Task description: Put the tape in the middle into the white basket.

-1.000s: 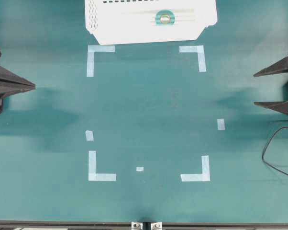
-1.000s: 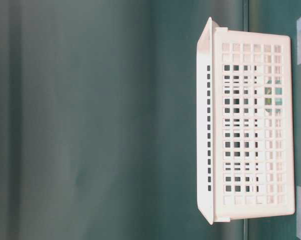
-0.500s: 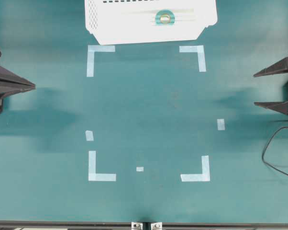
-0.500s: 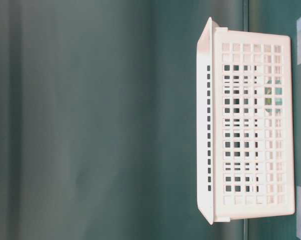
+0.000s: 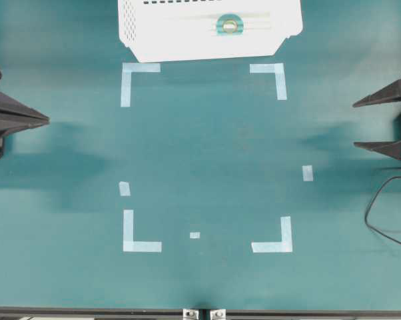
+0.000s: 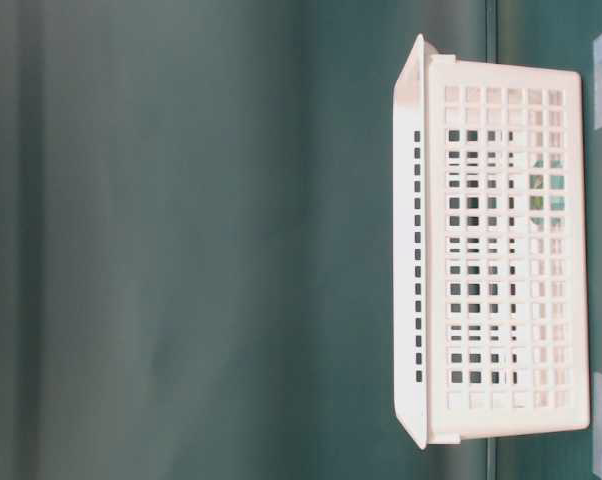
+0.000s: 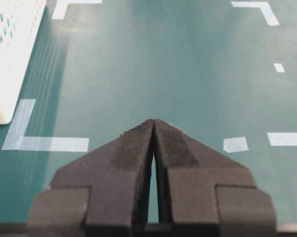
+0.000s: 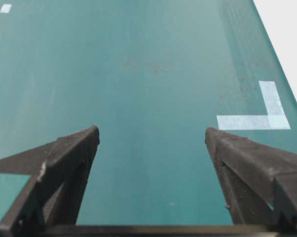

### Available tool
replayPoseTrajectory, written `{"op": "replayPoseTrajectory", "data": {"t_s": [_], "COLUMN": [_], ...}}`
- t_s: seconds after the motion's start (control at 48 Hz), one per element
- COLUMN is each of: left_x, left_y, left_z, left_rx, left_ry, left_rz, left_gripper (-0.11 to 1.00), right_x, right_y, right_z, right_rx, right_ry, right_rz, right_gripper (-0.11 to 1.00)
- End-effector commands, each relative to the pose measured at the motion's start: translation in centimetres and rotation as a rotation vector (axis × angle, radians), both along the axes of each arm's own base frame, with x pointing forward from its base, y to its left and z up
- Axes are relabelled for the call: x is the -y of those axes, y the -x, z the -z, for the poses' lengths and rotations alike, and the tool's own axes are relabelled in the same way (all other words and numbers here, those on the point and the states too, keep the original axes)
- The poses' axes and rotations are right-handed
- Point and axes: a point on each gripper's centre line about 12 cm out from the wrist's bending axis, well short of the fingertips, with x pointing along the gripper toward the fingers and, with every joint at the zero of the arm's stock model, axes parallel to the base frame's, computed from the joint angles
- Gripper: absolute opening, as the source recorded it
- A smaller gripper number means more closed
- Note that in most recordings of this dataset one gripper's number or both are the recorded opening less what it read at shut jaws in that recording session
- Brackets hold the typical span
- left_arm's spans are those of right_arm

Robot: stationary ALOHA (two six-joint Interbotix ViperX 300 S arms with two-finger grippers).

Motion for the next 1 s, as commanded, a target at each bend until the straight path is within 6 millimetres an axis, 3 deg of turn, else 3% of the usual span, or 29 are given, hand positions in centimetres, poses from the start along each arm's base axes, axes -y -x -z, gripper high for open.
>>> {"op": "replayPoseTrajectory", "data": {"t_s": [0.0,0.98], "left_x": [0.02,0.02], "left_y": [-0.15,-0.15], "left_z": [-0.51,-0.49], "left_rx": [0.014,0.012], "left_ry": [0.000,0.000], "left_rz": [0.001,0.001], "left_gripper": [-0.11,-0.11], "right_x": [-0.03,-0.16], "right_y": [-0.26,-0.13], "right_z": [-0.60,-0.25], "right_rx": [0.016,0.024], "right_ry": [-0.001,0.014], "right_rz": [-0.003,-0.018], "right_gripper": [0.95,0.95]}}
